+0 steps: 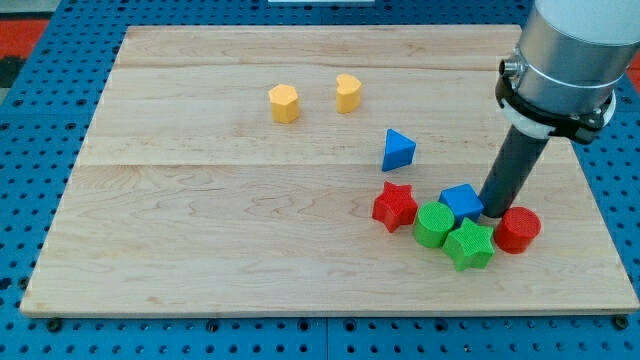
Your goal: Slide your arm to the bottom right
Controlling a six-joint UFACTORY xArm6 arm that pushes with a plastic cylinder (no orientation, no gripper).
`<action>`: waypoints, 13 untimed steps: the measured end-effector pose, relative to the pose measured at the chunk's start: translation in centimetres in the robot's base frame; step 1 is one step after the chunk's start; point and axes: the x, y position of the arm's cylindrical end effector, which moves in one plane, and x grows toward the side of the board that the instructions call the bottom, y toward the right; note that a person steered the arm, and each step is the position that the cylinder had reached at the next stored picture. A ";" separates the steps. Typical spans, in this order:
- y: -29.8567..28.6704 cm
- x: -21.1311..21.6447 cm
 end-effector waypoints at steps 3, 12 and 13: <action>-3.0 0.5; -10.6 -0.3; -10.0 1.1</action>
